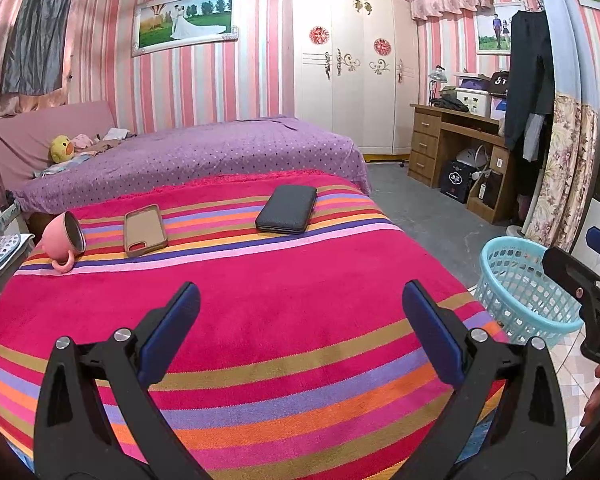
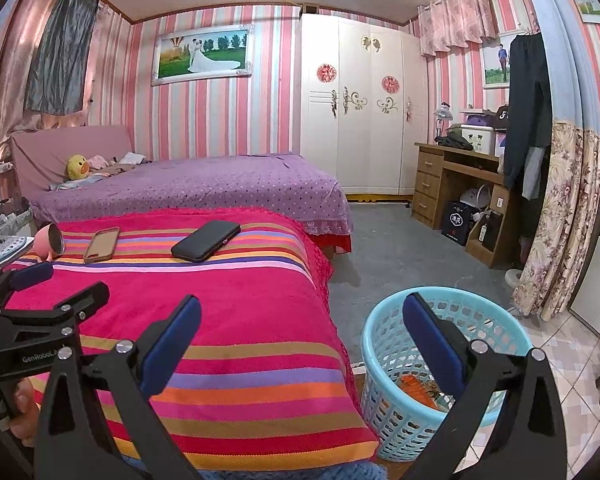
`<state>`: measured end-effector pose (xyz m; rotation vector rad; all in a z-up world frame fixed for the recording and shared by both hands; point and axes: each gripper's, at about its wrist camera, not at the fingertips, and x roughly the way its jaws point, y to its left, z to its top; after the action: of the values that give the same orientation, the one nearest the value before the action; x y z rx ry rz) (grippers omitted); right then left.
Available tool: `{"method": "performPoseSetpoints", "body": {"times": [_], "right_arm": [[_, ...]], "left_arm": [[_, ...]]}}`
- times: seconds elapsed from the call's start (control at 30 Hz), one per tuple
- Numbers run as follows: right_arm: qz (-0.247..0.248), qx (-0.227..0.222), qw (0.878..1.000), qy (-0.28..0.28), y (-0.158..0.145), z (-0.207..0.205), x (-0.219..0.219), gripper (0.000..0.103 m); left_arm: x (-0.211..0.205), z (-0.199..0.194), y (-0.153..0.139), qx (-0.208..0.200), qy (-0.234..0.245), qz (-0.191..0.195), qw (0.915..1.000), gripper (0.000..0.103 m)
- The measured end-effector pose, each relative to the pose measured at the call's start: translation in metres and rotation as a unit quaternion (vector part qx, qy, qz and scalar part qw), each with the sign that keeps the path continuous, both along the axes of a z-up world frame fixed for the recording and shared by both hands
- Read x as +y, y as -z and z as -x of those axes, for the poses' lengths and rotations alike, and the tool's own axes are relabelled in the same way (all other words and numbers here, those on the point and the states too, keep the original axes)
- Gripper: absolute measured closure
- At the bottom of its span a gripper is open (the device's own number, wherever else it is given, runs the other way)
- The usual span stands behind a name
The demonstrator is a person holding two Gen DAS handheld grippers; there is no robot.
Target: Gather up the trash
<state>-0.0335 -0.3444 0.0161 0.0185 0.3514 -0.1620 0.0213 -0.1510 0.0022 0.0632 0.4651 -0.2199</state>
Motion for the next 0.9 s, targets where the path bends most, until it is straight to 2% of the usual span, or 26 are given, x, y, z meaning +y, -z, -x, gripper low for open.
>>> {"method": "performPoseSetpoints", "body": {"times": [0.9], "right_arm": [[0.013,-0.003,1.0,-0.005,-0.0073,-0.0072,0.0087,0.005]], "left_arm": [[0.0055,0.0001,-0.0023,-0.003,-0.009,0.007,0.9999,0.005]]}}
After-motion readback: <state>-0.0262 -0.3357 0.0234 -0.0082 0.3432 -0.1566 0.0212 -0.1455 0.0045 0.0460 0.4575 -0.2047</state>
